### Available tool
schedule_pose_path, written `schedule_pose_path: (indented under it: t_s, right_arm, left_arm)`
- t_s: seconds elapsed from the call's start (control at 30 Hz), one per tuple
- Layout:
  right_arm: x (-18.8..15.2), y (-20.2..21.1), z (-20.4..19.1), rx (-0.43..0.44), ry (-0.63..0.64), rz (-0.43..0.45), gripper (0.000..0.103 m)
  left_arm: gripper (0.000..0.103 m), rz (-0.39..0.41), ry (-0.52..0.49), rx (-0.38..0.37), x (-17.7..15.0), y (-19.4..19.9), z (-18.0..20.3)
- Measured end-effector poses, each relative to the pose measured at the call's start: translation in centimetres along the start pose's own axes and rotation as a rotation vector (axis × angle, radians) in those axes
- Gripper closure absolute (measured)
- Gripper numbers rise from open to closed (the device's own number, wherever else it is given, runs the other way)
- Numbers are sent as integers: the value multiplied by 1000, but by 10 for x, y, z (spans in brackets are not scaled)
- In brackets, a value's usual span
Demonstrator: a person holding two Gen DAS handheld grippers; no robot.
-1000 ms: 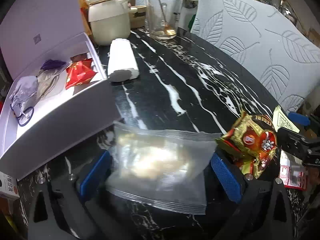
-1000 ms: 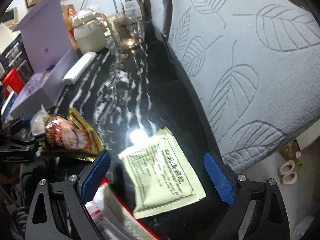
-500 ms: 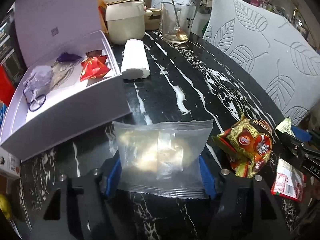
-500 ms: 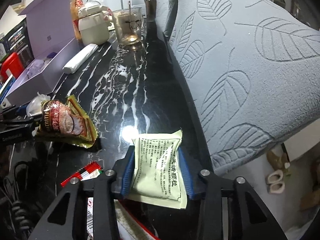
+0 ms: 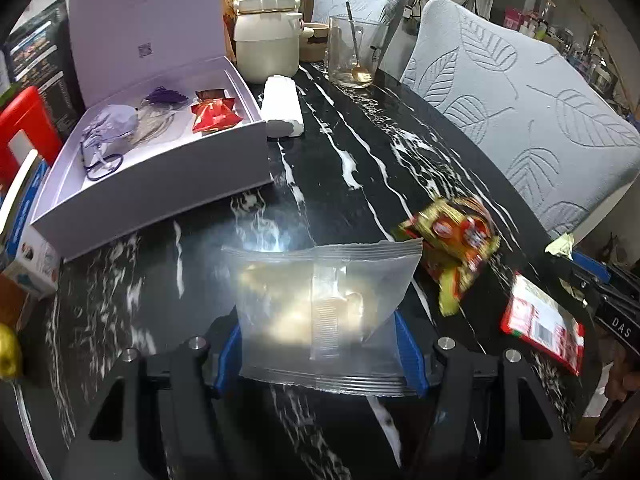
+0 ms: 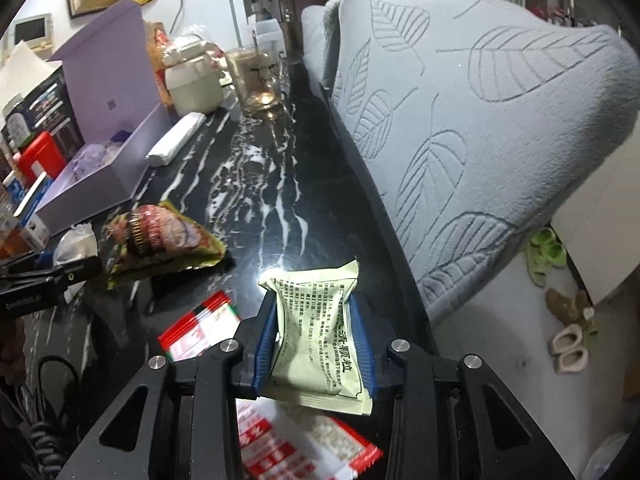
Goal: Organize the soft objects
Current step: 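Lift the zip bag and green sachet off the table with both grippers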
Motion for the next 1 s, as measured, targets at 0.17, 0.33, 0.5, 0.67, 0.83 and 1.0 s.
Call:
schedule_pose_path:
  t_s: [0.17,0.33,0.5,0.67,0.83,1.0]
  right_arm:
    - [-6,15,-3,31,-4,20,68]
    - [-17,30,-11,54,10,33,68]
    - [-28,38,-25,82,31,35,68]
    - [-36,45,-43,120,55,40,68]
    - [-47,52,-65,162,97,44,68]
    - [-55,58,-83,211,127,44,68]
  left_arm:
    - [39,10,14,-5,-16,16,2]
    - [39,19,28,0,-30,30,0]
    - [39,26,55,2,-48,42,-6]
    - [39,36,67,13,-64,55,-10]
    - [39,48,93,25,-81,68,-18]
    - [39,64,124,39,-94,82,-28]
Point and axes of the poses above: each gripper's, at about its wrist camera, not at the fingertips, and y roughly against the way its jaws point, z to its right, x to its top, the point moved 2 cm from there along -y, roughly the way its jaws point, and after that the axes turned 9 degrees about -x, right-handed, at the moved point
